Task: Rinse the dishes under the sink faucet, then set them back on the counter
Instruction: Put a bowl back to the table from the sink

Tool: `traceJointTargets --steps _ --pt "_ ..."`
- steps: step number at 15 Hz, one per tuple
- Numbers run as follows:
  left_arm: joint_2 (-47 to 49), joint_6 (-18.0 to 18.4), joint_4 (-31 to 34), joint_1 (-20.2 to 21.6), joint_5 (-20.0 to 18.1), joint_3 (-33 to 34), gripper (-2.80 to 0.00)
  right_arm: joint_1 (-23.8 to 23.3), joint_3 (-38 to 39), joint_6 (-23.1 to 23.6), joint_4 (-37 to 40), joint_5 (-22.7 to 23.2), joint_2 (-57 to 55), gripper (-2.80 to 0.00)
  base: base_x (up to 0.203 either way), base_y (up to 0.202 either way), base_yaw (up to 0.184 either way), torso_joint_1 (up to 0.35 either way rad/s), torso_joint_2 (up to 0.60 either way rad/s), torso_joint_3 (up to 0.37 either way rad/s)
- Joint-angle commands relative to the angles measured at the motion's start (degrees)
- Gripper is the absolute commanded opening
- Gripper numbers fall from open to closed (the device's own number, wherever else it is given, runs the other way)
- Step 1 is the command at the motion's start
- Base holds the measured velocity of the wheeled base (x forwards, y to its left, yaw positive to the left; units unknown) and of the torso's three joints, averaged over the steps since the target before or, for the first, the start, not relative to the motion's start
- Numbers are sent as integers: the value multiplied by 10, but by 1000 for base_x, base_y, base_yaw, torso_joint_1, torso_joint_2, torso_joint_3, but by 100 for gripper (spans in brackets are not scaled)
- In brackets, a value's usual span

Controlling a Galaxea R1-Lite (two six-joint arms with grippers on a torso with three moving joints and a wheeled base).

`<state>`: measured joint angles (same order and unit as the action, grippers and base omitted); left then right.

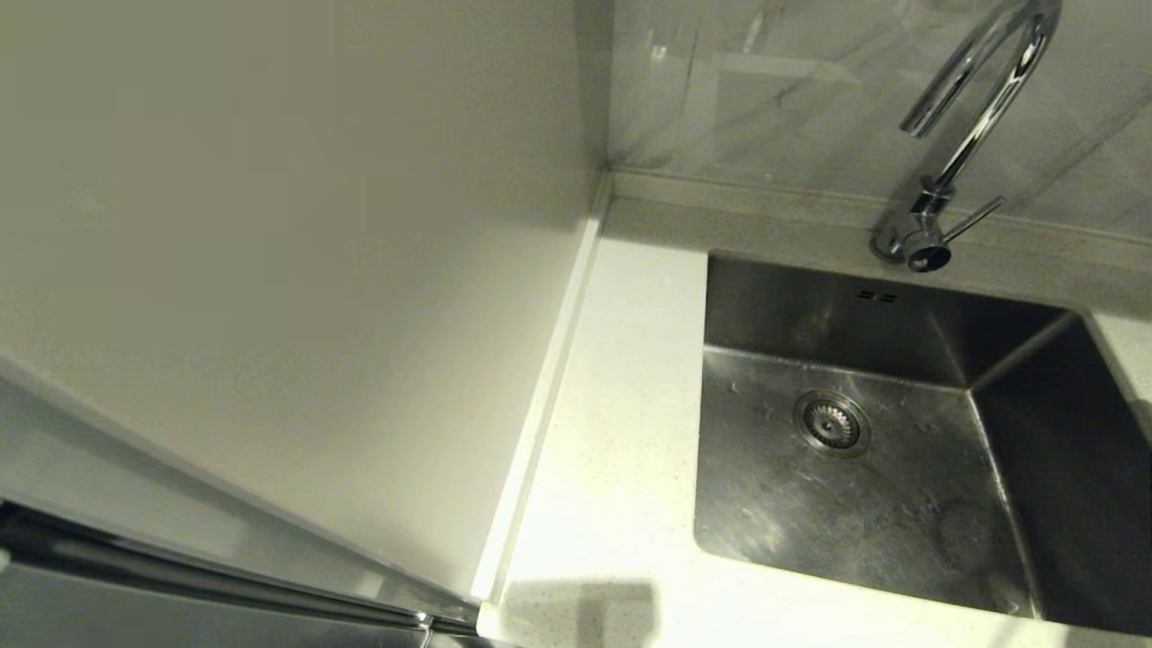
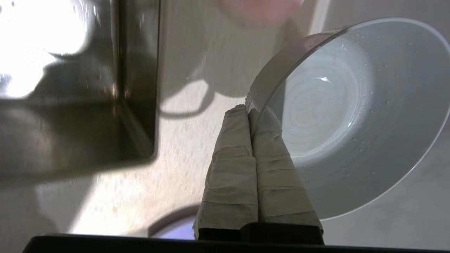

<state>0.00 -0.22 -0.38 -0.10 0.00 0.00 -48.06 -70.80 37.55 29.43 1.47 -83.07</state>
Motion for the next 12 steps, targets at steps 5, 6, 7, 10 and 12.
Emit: traceJointTargets --steps 5,6,7,10,12 --pt "0 0 -1 0 0 1 -280 -10 107 13 -25 4 -49 -280 0 0 0 0 0 0" --pt "0 0 0 0 0 1 -280 -10 116 13 -47 4 -65 -280 0 0 0 0 0 0" --pt "0 0 0 0 0 2 -280 -9 120 13 -70 3 -80 -280 0 0 0 0 0 0" --pt "0 0 -1 0 0 2 -280 1 115 14 -122 -1 -123 -280 0 0 0 0 0 0" --pt "0 0 0 0 0 2 -280 5 110 14 -165 -15 -139 -280 0 0 0 0 0 0"
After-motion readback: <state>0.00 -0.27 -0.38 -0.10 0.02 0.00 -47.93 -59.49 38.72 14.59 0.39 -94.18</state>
